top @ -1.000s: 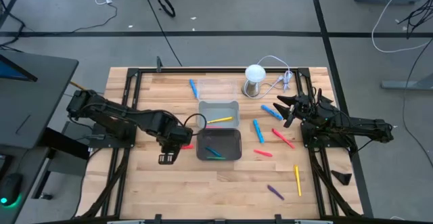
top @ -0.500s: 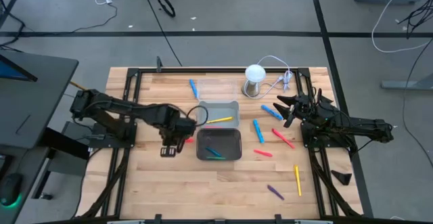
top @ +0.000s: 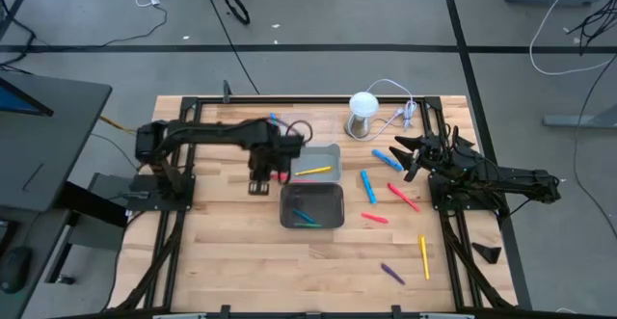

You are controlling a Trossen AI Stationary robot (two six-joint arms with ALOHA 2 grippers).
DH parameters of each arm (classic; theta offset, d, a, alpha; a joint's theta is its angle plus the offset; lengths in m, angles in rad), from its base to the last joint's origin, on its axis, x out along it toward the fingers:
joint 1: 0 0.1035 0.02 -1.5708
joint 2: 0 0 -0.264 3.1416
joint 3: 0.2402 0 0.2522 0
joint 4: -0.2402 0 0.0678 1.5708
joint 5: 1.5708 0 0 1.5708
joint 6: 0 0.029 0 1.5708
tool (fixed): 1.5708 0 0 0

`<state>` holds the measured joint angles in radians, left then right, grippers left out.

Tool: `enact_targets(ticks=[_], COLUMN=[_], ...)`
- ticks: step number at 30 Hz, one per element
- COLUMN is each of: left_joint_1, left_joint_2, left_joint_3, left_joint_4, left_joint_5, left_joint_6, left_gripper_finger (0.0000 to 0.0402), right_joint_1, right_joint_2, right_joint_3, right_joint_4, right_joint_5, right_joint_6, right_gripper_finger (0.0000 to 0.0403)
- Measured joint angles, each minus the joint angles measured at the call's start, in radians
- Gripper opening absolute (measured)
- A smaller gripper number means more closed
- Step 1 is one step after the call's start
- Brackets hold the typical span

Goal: Pick & Place Markers
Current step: Put the neon orange highlighter into the transparent bin

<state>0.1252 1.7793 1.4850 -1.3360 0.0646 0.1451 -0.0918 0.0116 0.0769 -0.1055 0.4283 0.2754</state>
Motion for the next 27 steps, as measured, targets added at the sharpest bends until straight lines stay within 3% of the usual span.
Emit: enact_targets(ticks=[13,27], left_joint_1=[0.179,0.297], left_joint_2=[0.257,0.484], left_joint_3=[0.373,0.706], left_joint_4=[-0.075,-0.074], left_joint_5=[-0.003,-0.131], left_joint_6=[0.151,0.206], left_gripper_finger=[0.0068,0.0068], right_joint_1=[0.000,0.000], right_joint_2=[0.000,0.000], right_joint_3=[0.000,0.000], right_joint_4=[0.000,0.000], right_joint_5=[0.000,0.000], right_joint_6=[0.000,0.000], right_gripper_finger=[0.0231,0.0231])
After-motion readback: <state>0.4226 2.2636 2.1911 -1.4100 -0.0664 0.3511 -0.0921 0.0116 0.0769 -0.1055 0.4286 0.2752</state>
